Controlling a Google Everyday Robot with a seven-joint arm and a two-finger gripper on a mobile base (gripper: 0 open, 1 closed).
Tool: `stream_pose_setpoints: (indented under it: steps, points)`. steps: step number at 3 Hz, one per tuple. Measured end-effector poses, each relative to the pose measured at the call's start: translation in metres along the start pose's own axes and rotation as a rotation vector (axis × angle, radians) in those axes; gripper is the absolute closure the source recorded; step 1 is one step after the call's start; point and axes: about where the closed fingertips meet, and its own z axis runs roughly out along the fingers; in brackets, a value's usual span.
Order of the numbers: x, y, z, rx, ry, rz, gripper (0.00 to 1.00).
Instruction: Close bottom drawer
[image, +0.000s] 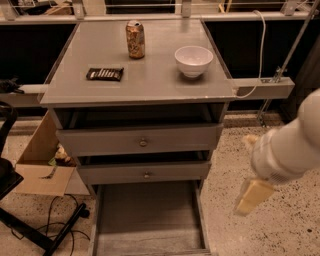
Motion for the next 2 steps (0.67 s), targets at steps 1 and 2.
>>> stream_pose_setpoints:
  steps: [1, 2]
  points:
    - [0.022, 0.041, 0.084, -0.049, -0.022, 0.02, 0.0]
    - [0.045, 0.037, 0.149, -0.01, -0.085, 0.07, 0.0]
